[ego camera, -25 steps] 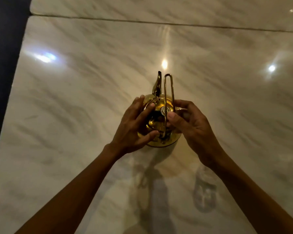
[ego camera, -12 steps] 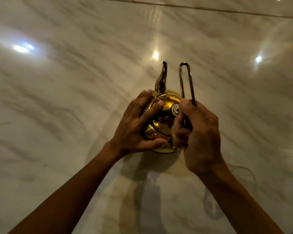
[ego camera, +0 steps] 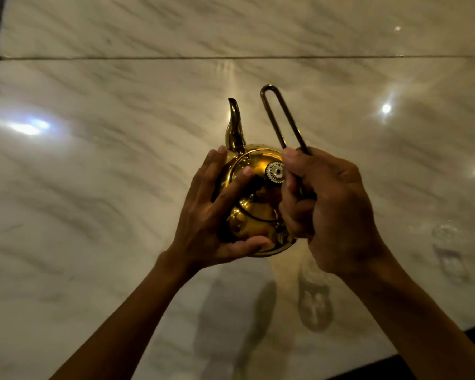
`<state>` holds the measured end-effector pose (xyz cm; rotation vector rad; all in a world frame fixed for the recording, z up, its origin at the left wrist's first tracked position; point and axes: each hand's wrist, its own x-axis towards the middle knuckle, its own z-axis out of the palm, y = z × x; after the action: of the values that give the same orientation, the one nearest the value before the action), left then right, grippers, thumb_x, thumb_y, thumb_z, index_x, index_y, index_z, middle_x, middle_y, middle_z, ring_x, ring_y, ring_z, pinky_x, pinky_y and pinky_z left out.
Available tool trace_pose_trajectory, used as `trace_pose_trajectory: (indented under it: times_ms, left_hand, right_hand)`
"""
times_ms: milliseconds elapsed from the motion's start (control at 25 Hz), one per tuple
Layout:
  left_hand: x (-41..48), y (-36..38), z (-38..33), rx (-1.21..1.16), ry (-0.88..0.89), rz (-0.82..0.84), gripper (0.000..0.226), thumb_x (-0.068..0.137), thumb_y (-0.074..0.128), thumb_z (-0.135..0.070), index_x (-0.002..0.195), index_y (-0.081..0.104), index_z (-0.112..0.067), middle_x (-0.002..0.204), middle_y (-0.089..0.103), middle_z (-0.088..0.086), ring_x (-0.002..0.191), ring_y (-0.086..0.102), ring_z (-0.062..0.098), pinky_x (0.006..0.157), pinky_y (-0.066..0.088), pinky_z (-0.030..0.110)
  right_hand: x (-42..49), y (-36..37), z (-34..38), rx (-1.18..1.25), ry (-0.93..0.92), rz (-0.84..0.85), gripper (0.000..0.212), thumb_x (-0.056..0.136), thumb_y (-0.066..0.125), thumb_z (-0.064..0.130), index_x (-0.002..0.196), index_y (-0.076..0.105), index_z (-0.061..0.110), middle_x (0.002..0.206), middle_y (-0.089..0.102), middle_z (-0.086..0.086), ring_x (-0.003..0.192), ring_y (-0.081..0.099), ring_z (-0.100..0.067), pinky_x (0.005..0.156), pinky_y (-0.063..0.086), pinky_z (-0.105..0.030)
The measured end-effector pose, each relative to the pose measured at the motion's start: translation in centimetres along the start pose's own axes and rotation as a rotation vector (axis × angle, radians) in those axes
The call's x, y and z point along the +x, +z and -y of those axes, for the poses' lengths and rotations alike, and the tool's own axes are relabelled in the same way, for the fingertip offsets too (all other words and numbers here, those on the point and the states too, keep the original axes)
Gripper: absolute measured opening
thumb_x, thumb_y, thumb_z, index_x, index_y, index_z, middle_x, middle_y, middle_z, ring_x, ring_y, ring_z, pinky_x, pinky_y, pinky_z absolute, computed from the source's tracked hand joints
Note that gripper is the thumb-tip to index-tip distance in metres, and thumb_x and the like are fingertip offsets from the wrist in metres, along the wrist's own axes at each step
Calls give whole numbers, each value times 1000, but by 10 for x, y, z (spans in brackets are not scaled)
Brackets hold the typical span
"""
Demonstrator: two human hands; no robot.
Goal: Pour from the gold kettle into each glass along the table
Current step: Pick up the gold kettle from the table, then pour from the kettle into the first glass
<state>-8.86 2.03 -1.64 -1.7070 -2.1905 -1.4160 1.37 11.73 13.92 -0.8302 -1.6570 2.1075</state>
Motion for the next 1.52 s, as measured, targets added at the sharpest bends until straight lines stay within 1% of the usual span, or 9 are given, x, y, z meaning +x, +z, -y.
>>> trace_pose_trajectory:
  times_ms: [200,520,640,760,880,1000,1160,1360,1520]
  left_hand:
    - [-7,3,-67,31,21,-2,88,81,55,-73,145,31,-17,151,30,34,147,27,43,109,39,60]
    - [-46,41,-164,-83,12,46,85,83,55,-70,147,30,-19,154,29,30,148,25,40,108,38,61]
    - [-59,53,-185,-160,40,116,85,83,53,-72,153,21,-33,161,14,24,149,23,42,107,40,61]
    - [-75,66,-198,-249,51,210,91,81,55,-74,154,12,-39,165,0,19,146,27,47,104,43,61]
    - [-92,76,-209,-258,37,255,92,80,50,-78,154,7,-43,163,5,23,148,21,46,105,40,65]
    - [-110,82,-217,-294,-17,300,91,79,50,-78,153,5,-47,163,10,19,152,11,39,109,36,66]
    - [-125,88,-220,-337,-64,368,91,78,48,-81,153,10,-46,163,17,17,152,18,32,110,38,60]
    - [-140,93,-219,-390,-147,367,93,77,50,-81,151,25,-31,159,27,15,148,28,31,107,42,58]
    - [-145,98,-220,-439,-212,370,89,77,50,-82,151,20,-43,159,27,13,148,27,27,108,42,58]
  right_hand:
    - [-56,-27,28,-5,-6,-38,41,95,44,18,54,45,16,34,33,9,27,22,-4,35,21,-10]
    - [-154,-81,38,-28,24,-118,39,95,44,19,56,44,14,33,32,9,26,21,-4,34,20,-10]
    - [-181,-95,35,-25,43,-177,37,94,44,20,57,45,14,34,32,7,27,20,-5,33,20,-11]
    - [-207,-105,25,-18,74,-266,39,93,45,20,54,47,16,34,32,6,26,20,-5,33,19,-10]
    - [-224,-109,14,-39,111,-335,44,94,45,20,49,49,19,34,30,8,26,18,-6,35,17,-10]
    - [-233,-111,5,-82,166,-385,41,94,46,20,54,46,15,36,27,7,28,16,-8,36,15,-11]
    - [-238,-112,-8,-123,226,-433,38,94,47,22,57,43,14,38,25,5,29,15,-9,36,13,-14]
    - [-233,-112,-19,-139,286,-412,36,94,48,24,59,44,14,38,28,6,30,16,-8,34,14,-13]
    - [-225,-115,-21,-154,329,-409,36,94,48,23,60,45,13,37,29,7,28,16,-7,32,16,-11]
